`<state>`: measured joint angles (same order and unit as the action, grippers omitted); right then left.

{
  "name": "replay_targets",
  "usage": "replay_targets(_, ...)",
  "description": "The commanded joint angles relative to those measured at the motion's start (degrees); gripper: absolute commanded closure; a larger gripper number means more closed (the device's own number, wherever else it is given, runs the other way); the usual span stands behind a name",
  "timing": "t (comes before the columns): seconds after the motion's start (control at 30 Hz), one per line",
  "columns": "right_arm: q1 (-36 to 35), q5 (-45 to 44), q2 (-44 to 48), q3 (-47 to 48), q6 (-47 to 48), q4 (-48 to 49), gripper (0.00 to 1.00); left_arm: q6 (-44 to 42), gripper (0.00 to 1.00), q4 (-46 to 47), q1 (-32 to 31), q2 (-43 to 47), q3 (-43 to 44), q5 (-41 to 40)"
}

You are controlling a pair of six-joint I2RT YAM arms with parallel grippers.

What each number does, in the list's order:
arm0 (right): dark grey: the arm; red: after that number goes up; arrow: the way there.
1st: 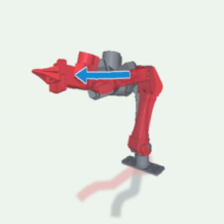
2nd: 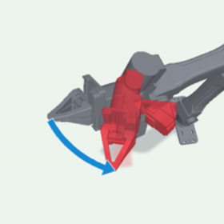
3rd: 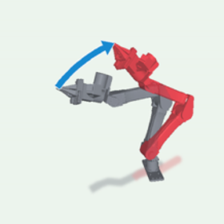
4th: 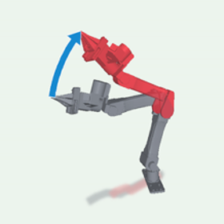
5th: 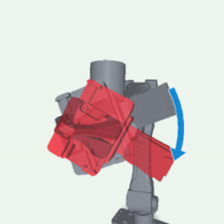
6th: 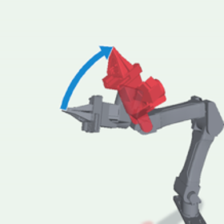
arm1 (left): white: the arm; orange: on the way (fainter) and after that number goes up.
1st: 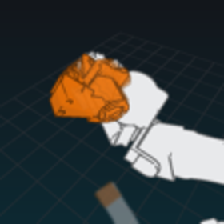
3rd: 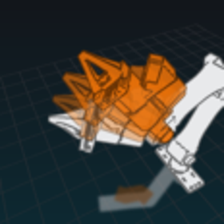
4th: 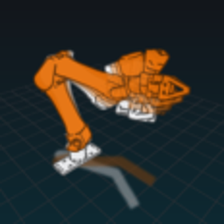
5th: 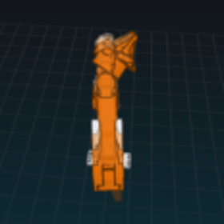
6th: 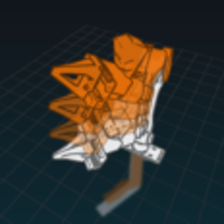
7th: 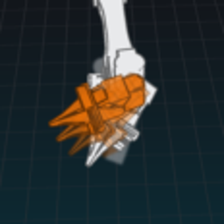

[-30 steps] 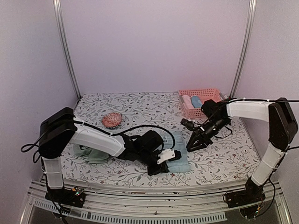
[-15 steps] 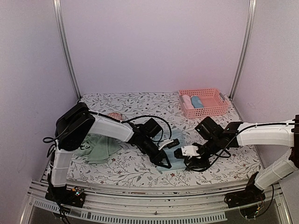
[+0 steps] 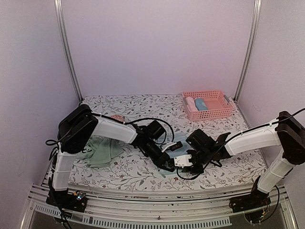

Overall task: Roll the towels
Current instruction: Roll the towel at the center of the board.

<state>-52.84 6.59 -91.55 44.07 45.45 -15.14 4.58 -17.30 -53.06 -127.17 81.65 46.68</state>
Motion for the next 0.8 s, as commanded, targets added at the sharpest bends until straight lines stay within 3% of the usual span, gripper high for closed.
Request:
replay_targets(0.0, -0.3, -4.4, -3.2, -1.3, -0.4, 0.8, 0.79, 0.4, 0.92, -5.9, 1.7, -2.4, -0.3, -2.9)
replay_targets(0.1, -0.3, -1.6, -3.3, -1.4, -0.3, -1.9, 0.91, 0.5, 0.78, -4.2, 2.1, 0.8, -2.5, -6.9)
replay_targets(0.2, 0.6, 5.7, -3.2, -0.1, -1.0, -7.6, 0.95, 1.1, 0.64, 3.8, 2.0, 9.1, -9.7, -13.7)
replay_targets(0.3, 2.8, 13.9, -4.3, 3.1, -2.5, -13.7, 0.96, 2.0, 0.57, 14.0, 1.5, 21.5, -20.0, -19.9)
replay_targets(0.4, 5.8, 22.7, -7.2, 6.8, -3.7, -19.9, 0.97, 2.3, 0.55, 22.7, -0.4, 30.1, -30.5, -27.1)
replay_targets(0.57, 12.9, 38.9, -16.7, 15.5, -2.1, -32.8, 0.97, -3.5, 0.58, 34.2, -9.1, 38.4, -42.5, -42.9)
replay_targets(0.77, 16.5, 48.6, -31.5, 24.8, 5.3, -49.4, 0.97, -13.4, 0.60, 37.6, -18.9, 36.8, -42.4, -52.5)
